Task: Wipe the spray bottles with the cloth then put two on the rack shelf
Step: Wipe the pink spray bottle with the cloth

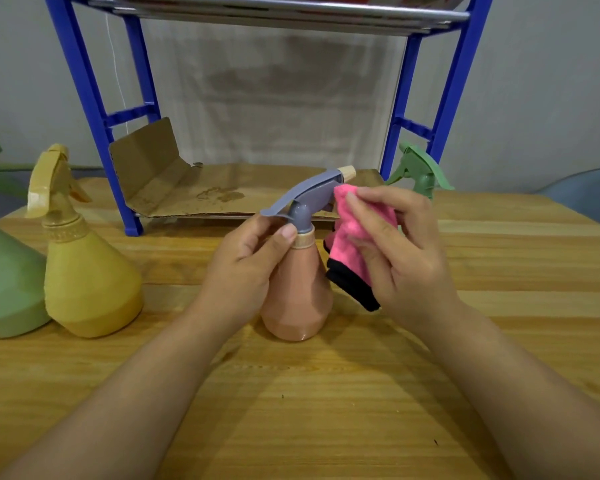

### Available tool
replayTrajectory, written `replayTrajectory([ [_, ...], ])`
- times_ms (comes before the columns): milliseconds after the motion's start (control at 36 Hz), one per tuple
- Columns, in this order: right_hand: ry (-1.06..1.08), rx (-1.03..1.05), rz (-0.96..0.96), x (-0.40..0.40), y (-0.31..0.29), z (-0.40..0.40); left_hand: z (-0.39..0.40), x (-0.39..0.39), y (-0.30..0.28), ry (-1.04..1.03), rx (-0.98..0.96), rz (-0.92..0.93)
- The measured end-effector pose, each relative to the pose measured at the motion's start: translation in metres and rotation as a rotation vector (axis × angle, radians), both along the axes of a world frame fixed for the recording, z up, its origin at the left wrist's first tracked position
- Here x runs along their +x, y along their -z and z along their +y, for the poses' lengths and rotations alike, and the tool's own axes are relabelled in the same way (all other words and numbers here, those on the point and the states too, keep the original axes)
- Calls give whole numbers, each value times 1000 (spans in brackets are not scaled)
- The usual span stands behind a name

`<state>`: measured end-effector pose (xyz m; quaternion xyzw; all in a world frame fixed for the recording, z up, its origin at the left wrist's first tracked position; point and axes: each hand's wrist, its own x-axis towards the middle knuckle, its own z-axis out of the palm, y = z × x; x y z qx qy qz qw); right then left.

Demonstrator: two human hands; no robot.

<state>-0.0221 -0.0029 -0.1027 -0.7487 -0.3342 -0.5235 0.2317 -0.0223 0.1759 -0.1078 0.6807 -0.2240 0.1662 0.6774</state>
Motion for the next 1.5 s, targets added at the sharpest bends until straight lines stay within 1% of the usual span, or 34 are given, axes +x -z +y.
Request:
replayTrajectory([
  [167, 81, -118, 137, 5, 17, -3, 2, -2, -4, 47, 15, 49],
  [278, 87, -82, 213, 0, 19, -7, 2, -3, -5, 45, 1, 67],
  [333, 71, -42, 173, -3, 17, -8, 2, -3, -5, 48, -9, 68],
  [417, 18, 15, 59, -8, 11, -7, 2, -3, -4, 61, -15, 66],
  [472, 6, 28, 42, -6, 8, -3, 3, -2, -4, 68, -7, 63],
  [528, 14, 12, 110, -1, 9, 0, 3, -1, -4, 79, -8, 63],
  [611, 29, -2, 273, 5, 14, 0, 4, -2, -6, 85, -21, 80],
  [667, 46, -2, 315, 5, 17, -5, 4, -3, -6, 82, -21, 80],
  [750, 38, 21, 259, 2, 14, -11, 5, -3, -5, 80, -33, 68],
  [861, -58, 40, 105, -4, 0, -1, 6, -1, -3, 86, -54, 33],
  [917, -111, 27, 83, -6, -4, 12, 6, -2, -2, 98, -88, 47],
  [1056, -187, -44, 137, -8, 0, 20, 8, -3, -4, 98, -81, 55],
  [1167, -167, -120, 145, -14, 6, 14, 8, -3, -4, 105, -69, 48],
  [1250, -144, -107, 146, -15, 6, 14, 8, -4, -2, 93, -61, 64],
  [1333, -157, -86, 200, -15, 7, 16, 13, -6, -3, 123, -62, 105],
  [1417, -176, -115, 235, -11, 11, 11, 20, -6, -3, 138, -75, 138],
  [1500, -176, -160, 286, -7, 15, 2, 20, -8, -3, 116, -69, 111],
])
